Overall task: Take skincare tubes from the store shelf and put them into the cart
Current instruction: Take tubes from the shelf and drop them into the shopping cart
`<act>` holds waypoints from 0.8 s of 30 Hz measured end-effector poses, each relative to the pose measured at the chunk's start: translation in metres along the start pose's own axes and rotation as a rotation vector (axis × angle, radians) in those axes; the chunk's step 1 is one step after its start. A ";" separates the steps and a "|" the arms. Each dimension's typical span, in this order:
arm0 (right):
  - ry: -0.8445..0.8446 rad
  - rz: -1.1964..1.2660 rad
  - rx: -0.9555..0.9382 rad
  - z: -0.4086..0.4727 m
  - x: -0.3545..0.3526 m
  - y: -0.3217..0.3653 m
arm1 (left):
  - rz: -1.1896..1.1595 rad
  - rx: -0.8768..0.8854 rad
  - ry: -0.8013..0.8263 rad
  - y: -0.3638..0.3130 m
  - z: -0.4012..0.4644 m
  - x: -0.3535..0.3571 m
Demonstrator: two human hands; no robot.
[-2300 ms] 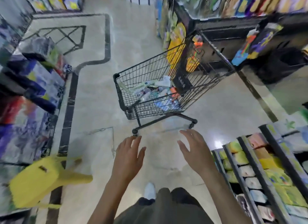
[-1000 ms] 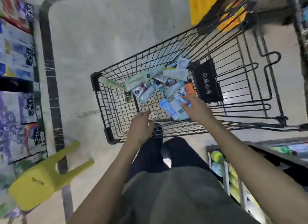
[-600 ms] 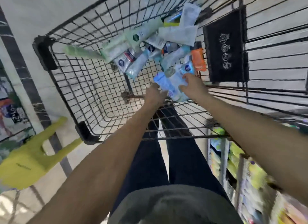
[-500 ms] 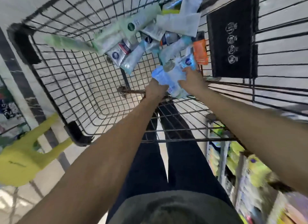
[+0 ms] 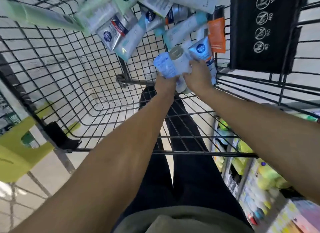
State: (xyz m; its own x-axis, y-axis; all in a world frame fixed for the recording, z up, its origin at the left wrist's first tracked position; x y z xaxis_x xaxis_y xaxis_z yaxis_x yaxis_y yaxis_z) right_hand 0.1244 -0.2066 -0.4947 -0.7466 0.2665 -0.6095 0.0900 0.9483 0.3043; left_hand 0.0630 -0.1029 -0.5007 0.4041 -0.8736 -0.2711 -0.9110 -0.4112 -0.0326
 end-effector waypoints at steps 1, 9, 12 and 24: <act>-0.006 -0.008 -0.004 -0.001 0.000 0.000 | 0.001 -0.005 -0.006 0.002 0.004 0.000; -0.056 -0.072 -0.046 -0.008 0.007 0.010 | -0.016 0.003 0.001 0.015 0.018 -0.017; -0.050 -0.057 -0.073 -0.003 0.009 0.007 | -0.068 -0.005 0.009 0.015 0.022 -0.025; 0.117 0.054 -0.094 -0.011 -0.003 0.015 | -0.153 0.087 0.178 -0.015 -0.016 -0.089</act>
State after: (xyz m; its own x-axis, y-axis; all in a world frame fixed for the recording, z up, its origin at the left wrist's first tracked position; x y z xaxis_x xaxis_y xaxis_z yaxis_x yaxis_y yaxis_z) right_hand 0.1210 -0.1955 -0.4804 -0.8144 0.2900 -0.5027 0.0743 0.9112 0.4053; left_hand 0.0423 -0.0230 -0.4607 0.5394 -0.8379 -0.0833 -0.8385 -0.5253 -0.1447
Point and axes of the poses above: each hand's wrist, its own z-axis towards the middle knuckle, its own x-axis out of the palm, y = z × x, the point moved 1 cm from there along z, towards the middle knuckle, and after that the axes turned 7 degrees about -x, right-handed, at the moved point
